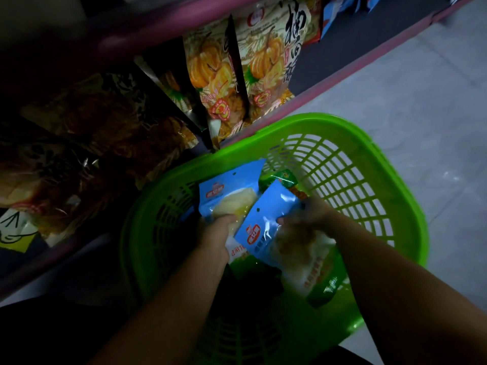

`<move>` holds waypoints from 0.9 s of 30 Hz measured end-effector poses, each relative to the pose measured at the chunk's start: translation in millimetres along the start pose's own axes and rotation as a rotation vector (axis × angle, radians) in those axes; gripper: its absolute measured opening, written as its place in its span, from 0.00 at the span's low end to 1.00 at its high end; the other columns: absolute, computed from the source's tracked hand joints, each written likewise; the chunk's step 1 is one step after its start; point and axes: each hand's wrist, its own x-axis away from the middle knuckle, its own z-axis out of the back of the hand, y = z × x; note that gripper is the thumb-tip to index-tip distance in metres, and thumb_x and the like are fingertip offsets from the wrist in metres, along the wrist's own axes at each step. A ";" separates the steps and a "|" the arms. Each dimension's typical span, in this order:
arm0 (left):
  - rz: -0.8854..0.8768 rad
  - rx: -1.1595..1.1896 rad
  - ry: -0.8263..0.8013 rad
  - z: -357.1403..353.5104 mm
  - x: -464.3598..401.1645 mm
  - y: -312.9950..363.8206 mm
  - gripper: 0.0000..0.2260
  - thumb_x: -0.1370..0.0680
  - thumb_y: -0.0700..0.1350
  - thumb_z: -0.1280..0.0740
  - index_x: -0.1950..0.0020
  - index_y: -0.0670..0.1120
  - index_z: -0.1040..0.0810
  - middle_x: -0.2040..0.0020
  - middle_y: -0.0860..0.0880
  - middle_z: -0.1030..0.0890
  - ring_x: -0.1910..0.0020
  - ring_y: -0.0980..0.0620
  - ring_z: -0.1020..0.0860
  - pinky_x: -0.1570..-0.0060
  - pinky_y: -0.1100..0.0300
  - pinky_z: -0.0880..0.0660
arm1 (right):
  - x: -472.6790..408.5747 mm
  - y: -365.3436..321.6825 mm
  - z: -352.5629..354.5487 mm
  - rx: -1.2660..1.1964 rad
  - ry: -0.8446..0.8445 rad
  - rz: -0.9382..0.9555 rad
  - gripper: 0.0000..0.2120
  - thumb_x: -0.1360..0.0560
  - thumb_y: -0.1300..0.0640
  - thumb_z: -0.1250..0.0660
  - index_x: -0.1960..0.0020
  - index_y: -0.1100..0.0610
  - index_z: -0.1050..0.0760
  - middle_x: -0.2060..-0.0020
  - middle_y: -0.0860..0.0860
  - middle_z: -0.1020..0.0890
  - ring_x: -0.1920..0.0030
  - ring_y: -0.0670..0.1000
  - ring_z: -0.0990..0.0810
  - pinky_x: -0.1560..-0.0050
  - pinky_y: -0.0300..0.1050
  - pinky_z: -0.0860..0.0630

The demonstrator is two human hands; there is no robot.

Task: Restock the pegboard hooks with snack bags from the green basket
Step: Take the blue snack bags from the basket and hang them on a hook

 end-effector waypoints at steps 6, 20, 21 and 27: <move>-0.165 -0.076 -0.055 4.5 85.4 29.9 0.16 0.26 0.35 0.31 0.40 0.45 0.24 0.50 0.43 0.17 0.57 0.45 0.17 0.62 0.51 0.19 | 82.2 -49.1 23.9 -0.365 0.038 0.028 0.12 0.32 0.66 0.26 0.49 0.66 0.19 0.60 0.56 0.14 0.66 0.51 0.15 0.65 0.43 0.18; -0.586 -0.023 0.087 102.0 522.9 243.9 0.04 0.26 0.44 0.29 0.61 0.49 0.18 0.65 0.55 0.15 0.65 0.55 0.17 0.64 0.61 0.21 | 502.3 -317.5 56.9 -0.579 -0.160 0.292 0.07 0.28 0.62 0.30 0.50 0.59 0.18 0.57 0.56 0.14 0.60 0.55 0.15 0.57 0.51 0.18; -0.608 0.010 0.109 108.3 549.9 260.0 0.03 0.26 0.45 0.29 0.60 0.49 0.19 0.65 0.55 0.15 0.66 0.57 0.17 0.63 0.60 0.22 | 524.6 -341.1 54.4 -0.580 -0.183 0.326 0.07 0.28 0.61 0.30 0.49 0.58 0.18 0.55 0.56 0.14 0.59 0.55 0.15 0.55 0.52 0.18; -0.854 0.216 0.188 152.7 667.3 336.4 0.09 0.27 0.54 0.33 0.57 0.49 0.20 0.63 0.54 0.15 0.64 0.57 0.17 0.66 0.61 0.21 | 626.0 -466.7 19.9 -0.593 -0.383 0.620 0.09 0.29 0.58 0.30 0.50 0.55 0.18 0.53 0.54 0.14 0.56 0.54 0.15 0.56 0.49 0.18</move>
